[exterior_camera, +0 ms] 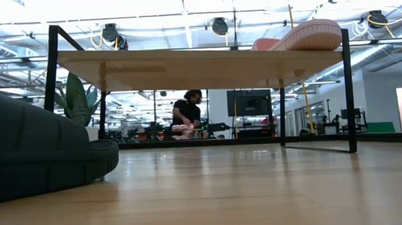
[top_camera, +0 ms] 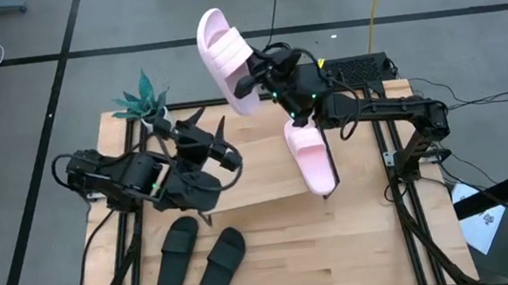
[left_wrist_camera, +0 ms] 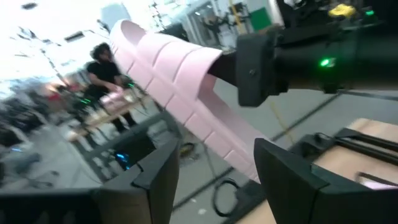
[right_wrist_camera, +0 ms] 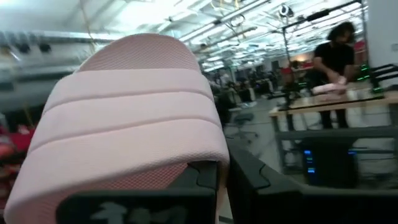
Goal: Pick and place slides into the shelf
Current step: Put the pink slipper on the shelf
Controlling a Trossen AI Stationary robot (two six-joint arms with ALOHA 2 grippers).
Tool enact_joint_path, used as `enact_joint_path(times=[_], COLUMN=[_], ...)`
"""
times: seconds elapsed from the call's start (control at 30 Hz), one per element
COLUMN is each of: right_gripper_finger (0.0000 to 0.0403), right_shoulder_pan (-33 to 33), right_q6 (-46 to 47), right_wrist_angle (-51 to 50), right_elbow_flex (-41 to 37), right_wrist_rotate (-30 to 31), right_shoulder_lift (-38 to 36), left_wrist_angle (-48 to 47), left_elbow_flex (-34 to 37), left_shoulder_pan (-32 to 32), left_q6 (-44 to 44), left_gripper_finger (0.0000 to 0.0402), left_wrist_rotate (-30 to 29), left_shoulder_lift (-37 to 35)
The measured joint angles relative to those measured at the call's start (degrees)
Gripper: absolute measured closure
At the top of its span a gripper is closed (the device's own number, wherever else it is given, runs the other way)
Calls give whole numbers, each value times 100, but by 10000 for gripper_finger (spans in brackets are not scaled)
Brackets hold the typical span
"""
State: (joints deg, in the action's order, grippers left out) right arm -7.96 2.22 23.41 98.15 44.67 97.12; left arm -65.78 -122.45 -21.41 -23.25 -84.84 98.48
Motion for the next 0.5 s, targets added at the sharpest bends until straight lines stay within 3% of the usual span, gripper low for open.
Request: enact_joint_path(times=[0.2,0.5], right_gripper_finger=[401,402], right_shoulder_pan=[-25,-25], right_q6=[231,165], right_wrist_angle=[252,162], right_elbow_flex=[0,-2], right_wrist_rotate=[-488,-587], right_shoulder_lift=[0,0], left_wrist_angle=[412,2534], left_elbow_flex=[0,0], left_shoulder_pan=[180,382], left_q6=[451,2646], left_gripper_finger=[192,192], left_wrist_rotate=[-190,-290], left_shoulder_lift=[149,240])
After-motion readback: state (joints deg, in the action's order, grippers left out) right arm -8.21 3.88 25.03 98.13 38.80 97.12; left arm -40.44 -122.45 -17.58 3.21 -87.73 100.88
